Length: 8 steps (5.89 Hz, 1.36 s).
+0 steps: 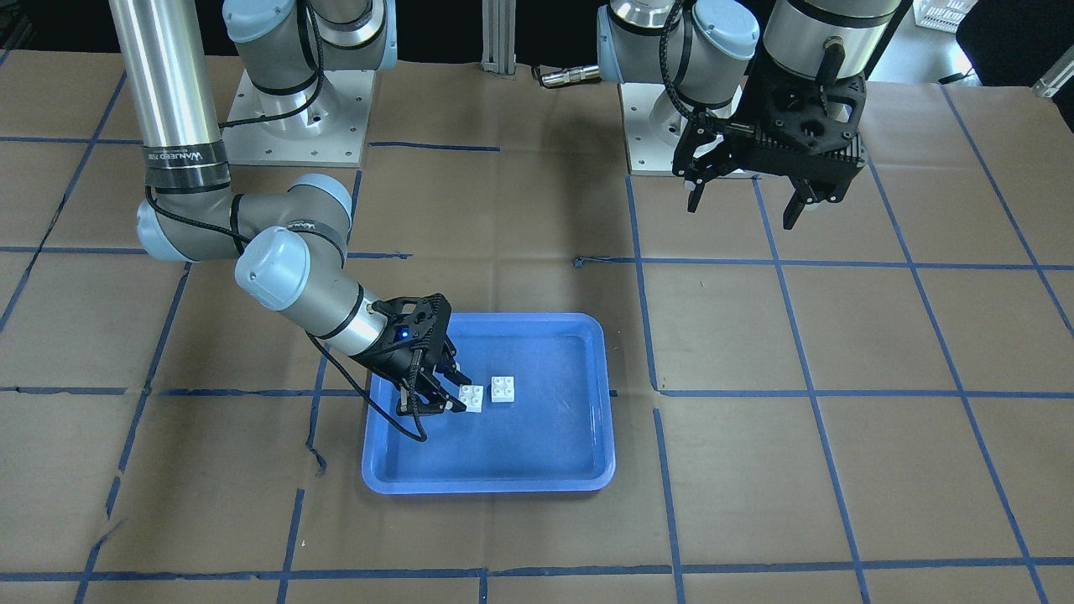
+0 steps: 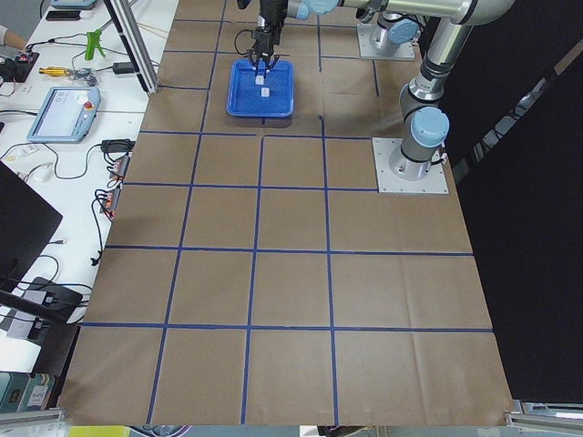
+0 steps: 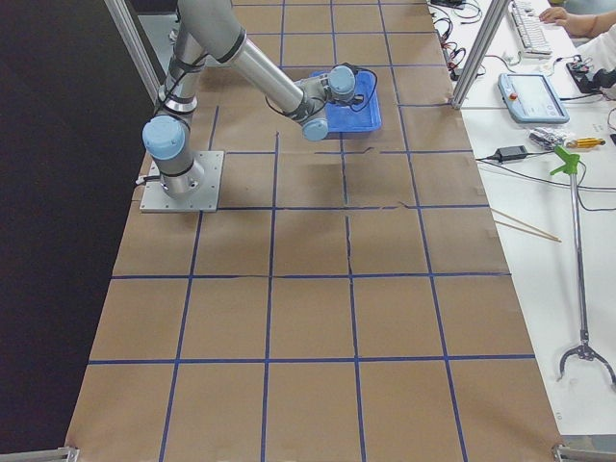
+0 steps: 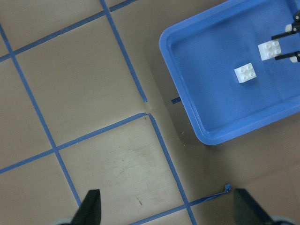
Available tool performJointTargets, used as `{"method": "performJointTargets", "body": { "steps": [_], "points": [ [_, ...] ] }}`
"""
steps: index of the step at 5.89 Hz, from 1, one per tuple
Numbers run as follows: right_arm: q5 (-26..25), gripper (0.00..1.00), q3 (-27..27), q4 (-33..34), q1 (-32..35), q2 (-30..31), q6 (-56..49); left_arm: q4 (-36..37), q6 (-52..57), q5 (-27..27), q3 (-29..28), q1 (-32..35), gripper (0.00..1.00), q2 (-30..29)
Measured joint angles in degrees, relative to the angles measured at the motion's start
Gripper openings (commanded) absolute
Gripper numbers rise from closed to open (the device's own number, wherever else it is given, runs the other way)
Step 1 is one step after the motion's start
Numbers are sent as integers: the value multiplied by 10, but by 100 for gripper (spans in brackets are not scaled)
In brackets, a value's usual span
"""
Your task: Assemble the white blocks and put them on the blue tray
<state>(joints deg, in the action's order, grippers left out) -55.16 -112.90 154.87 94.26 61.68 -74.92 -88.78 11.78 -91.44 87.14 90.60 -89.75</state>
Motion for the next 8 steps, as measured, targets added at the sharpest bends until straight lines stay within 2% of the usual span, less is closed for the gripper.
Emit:
{"method": "performJointTargets", "body": {
  "steps": [3,5,6,8],
  "points": [
    [0,27,-12,8,1,-6,-1,24,-19,4,13,-1,99,20],
    [1,27,-17,14,5,-6,0,43,-90,18,7,1,99,16],
    [2,27,-17,16,9,-6,1,33,-133,40,0,2,99,12],
    [3,27,-17,18,11,-7,1,8,-152,58,9,4,99,16]
  ]
}}
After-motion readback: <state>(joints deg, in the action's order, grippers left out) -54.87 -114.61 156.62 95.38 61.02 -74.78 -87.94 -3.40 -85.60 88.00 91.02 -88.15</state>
